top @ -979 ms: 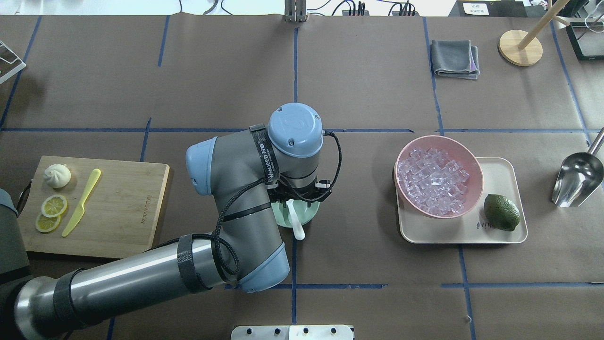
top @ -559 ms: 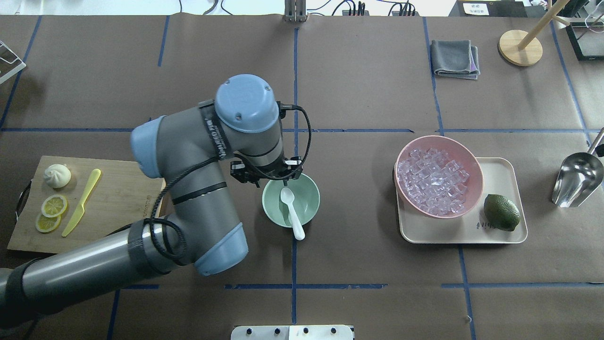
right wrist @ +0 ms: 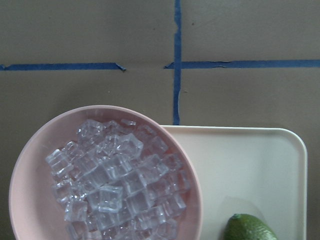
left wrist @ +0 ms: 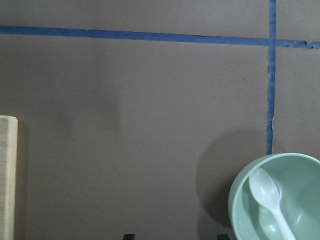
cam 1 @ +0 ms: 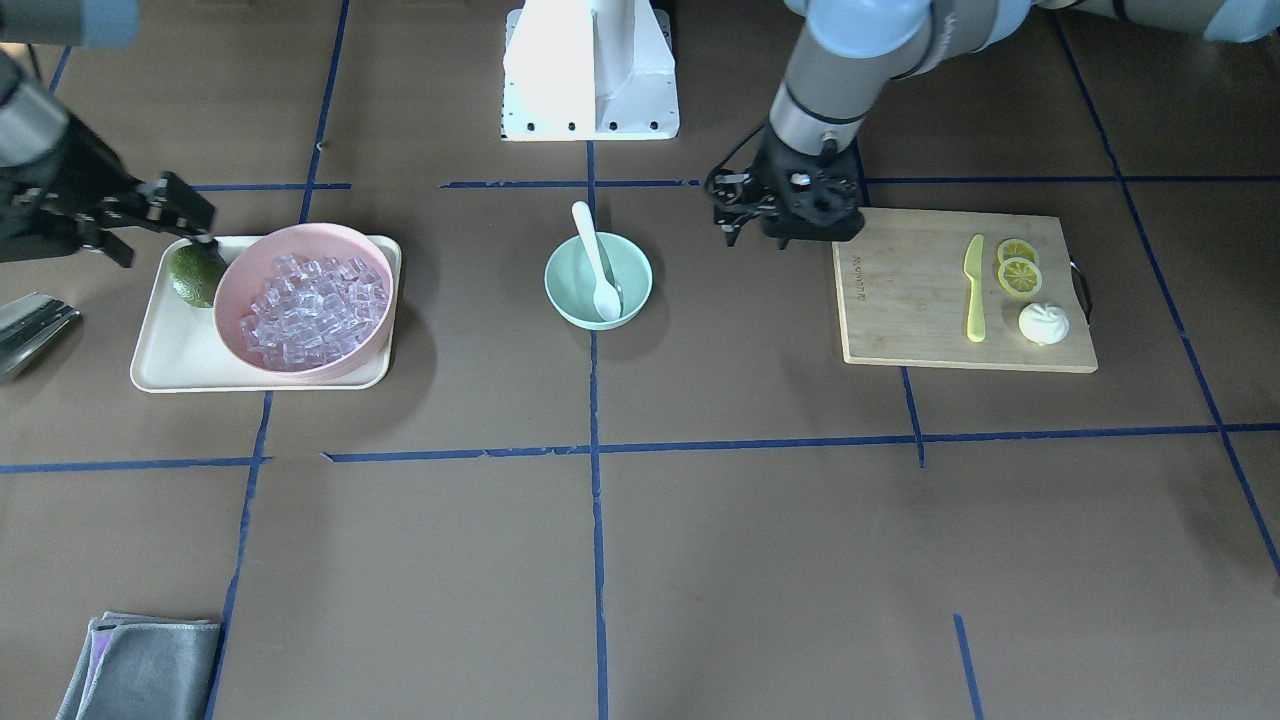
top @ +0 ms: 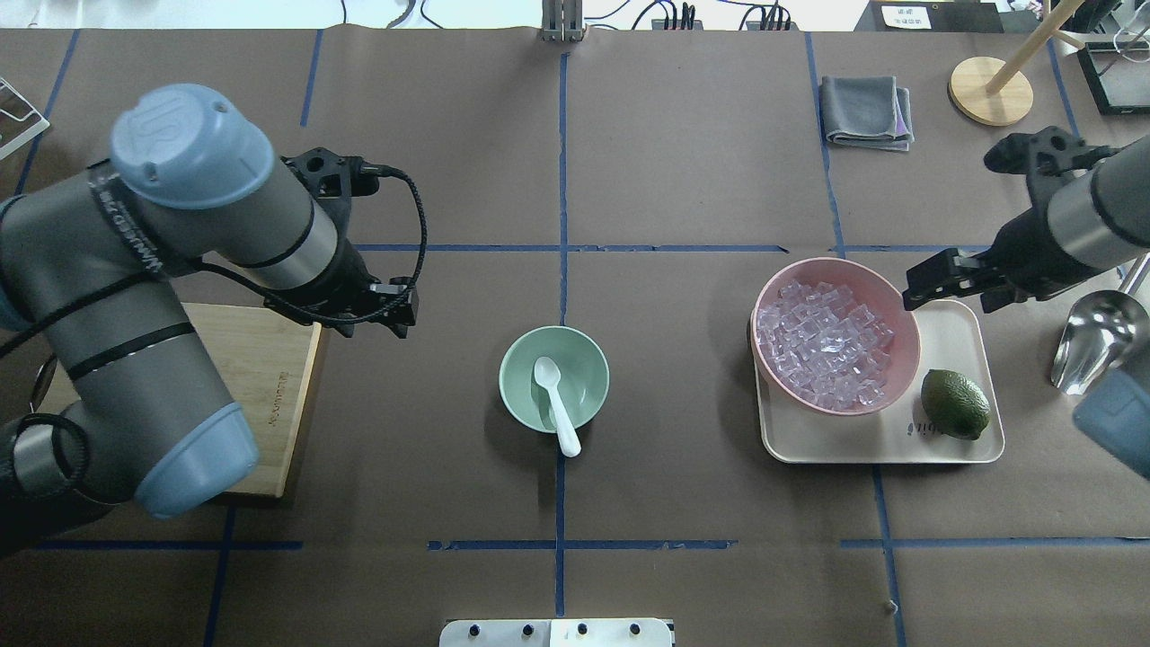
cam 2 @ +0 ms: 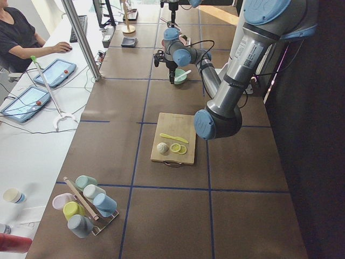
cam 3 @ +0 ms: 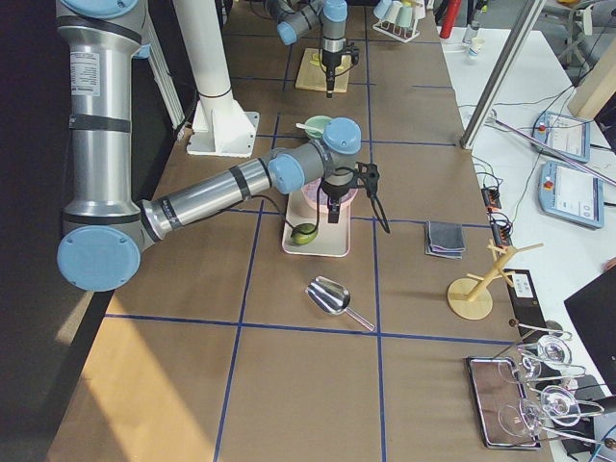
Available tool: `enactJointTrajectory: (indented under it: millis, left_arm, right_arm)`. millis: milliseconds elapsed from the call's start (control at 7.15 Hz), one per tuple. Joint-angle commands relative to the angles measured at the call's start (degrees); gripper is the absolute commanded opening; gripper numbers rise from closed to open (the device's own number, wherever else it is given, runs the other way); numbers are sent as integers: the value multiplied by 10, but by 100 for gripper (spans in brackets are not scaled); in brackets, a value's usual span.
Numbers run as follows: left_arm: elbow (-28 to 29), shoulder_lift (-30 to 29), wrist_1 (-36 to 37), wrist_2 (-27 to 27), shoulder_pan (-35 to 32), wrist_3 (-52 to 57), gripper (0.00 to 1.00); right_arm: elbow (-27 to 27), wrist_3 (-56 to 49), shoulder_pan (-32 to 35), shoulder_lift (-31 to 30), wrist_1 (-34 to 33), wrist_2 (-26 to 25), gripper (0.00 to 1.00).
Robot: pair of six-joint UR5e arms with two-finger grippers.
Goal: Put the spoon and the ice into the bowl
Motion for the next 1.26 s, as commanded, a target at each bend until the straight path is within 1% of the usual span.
enactJointTrajectory:
  millis: [0,140,420,559,699,839,1119]
  left_arm:
    - [-30,39,-1,-16,-19,29,64]
    - [-30,39,-1,-15,-17,28,64]
    - [-27,39,-1,-15,-17,29,64]
    - [-27,40,-2,-16,-17,29,65]
    - [-25,40,-3,-16,-17,29,65]
    - [-25,40,-3,-15,-17,29,65]
    - [-25,40,-4,-16,-16,29,65]
  right_arm:
    - [-30,41,-74,41,4,-64,99]
    - [-37,64,-96,54,7,-81,98]
    - [-72,65,-106,82,8,-84,96]
    - [-76,65,-110,82,8,-87,95]
    - [-76,67,-111,82,8,-87,87]
    - [-81,67,-112,82,8,-87,82]
    - [-87,67,-112,83,8,-87,81]
